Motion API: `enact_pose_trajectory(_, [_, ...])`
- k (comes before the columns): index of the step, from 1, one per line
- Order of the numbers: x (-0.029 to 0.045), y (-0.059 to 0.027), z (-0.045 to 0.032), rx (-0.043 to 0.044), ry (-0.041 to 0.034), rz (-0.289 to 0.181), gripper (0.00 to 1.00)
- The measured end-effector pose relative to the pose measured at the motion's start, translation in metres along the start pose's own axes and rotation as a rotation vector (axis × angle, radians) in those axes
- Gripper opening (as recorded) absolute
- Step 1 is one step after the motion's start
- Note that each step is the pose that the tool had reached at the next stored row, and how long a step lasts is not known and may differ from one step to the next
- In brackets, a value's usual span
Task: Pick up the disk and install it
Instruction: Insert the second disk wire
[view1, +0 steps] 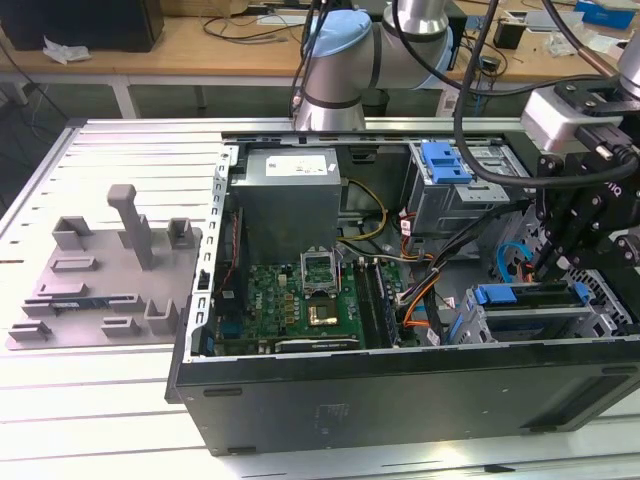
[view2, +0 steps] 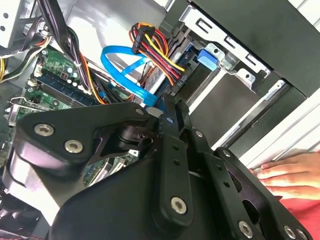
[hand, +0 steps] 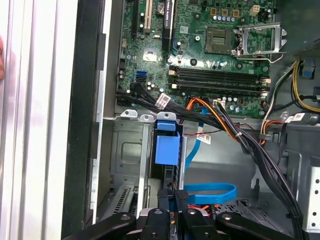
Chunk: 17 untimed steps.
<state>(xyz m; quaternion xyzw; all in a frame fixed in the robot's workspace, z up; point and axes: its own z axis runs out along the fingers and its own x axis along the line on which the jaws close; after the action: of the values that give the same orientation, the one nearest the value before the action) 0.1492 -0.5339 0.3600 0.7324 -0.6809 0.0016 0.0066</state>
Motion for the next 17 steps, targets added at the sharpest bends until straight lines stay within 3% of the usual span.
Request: enact_pose_trajectory(17, [-0.0001,-0.0006,0.0044,0.0000,0.0002,0.000,0.16])
